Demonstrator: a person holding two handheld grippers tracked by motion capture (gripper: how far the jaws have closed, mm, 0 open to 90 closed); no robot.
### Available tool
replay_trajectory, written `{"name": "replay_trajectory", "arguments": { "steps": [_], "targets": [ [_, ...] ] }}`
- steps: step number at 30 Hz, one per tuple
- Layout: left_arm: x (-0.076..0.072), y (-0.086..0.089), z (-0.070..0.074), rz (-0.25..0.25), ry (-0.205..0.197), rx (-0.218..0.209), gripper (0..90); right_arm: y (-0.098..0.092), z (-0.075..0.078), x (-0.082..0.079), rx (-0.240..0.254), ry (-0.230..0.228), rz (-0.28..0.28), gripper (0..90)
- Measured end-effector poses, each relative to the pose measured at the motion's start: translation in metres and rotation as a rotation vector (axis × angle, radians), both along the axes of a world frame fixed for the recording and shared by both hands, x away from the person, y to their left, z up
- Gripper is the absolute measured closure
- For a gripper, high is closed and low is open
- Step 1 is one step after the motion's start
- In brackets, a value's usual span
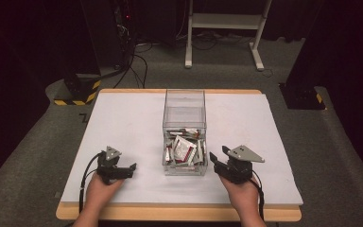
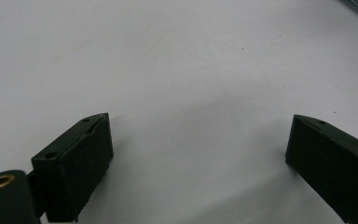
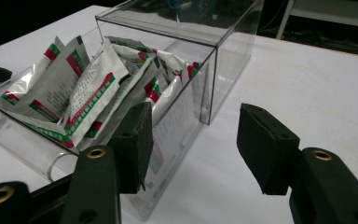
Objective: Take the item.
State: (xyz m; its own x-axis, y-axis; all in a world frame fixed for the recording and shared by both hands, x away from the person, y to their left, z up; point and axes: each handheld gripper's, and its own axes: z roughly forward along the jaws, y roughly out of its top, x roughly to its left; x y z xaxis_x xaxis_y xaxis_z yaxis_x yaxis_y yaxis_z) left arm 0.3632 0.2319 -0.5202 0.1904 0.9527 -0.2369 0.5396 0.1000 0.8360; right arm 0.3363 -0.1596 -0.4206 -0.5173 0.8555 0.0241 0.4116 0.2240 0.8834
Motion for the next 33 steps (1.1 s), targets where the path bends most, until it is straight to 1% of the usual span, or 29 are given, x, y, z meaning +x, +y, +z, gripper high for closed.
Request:
{"name": "replay_trajectory", "arguments": {
  "steps": [1, 2, 6, 10, 14, 15, 17, 19, 21, 23, 24, 27, 31, 33],
  "targets": [
    [0.000, 0.000, 0.000, 0.000, 0.000, 0.000, 7.4, 0.000, 0.000, 0.000, 0.000, 0.000, 0.000, 46.0],
    [0.000, 0.001, 0.000, -0.006, 0.004, 0.010, 7.4, 0.002, 0.001, -0.001, 0.000, -0.013, 0.005, 45.8],
    [0.000, 0.000, 0.000, -0.004, 0.002, 0.006, 7.4, 0.007, 0.002, -0.002, 0.006, -0.017, 0.016, 45.7],
    [0.000, 0.000, 0.000, -0.004, 0.002, 0.006, 7.4, 0.009, 0.002, -0.002, 0.010, -0.015, 0.026, 46.0],
    [0.000, 0.001, 0.000, -0.005, 0.003, 0.010, 7.4, 0.013, 0.003, -0.002, 0.020, -0.011, 0.045, 47.0],
    [0.000, 0.001, 0.000, -0.005, 0.003, 0.010, 7.4, 0.016, 0.003, -0.002, 0.025, -0.008, 0.057, 47.7],
    [0.000, 0.001, 0.000, -0.005, 0.002, 0.010, 7.5, 0.017, 0.003, -0.003, 0.027, -0.008, 0.061, 47.8],
    [0.000, 0.001, 0.000, -0.009, 0.003, 0.019, 7.5, 0.020, 0.002, -0.003, 0.029, -0.004, 0.074, 48.0],
    [0.000, 0.001, 0.000, -0.009, 0.002, 0.017, 7.5, 0.026, 0.000, -0.004, 0.028, 0.000, 0.088, 48.9],
    [0.000, 0.001, 0.000, -0.010, 0.003, 0.020, 7.5, 0.028, -0.001, -0.004, 0.026, -0.001, 0.089, 49.2],
    [0.000, 0.001, 0.000, -0.010, 0.003, 0.019, 7.5, 0.032, -0.003, -0.003, 0.027, 0.008, 0.095, 50.2],
    [0.000, 0.001, 0.000, -0.009, 0.003, 0.018, 7.5, 0.034, -0.005, -0.003, 0.027, 0.015, 0.097, 51.6],
    [0.000, 0.001, 0.000, -0.010, 0.003, 0.020, 7.5, 0.039, -0.008, -0.003, 0.022, 0.014, 0.100, 57.1],
    [0.000, 0.001, 0.000, -0.006, 0.001, 0.013, 7.5, 0.040, -0.008, -0.003, 0.018, 0.013, 0.099, 59.6]
  ]
}}
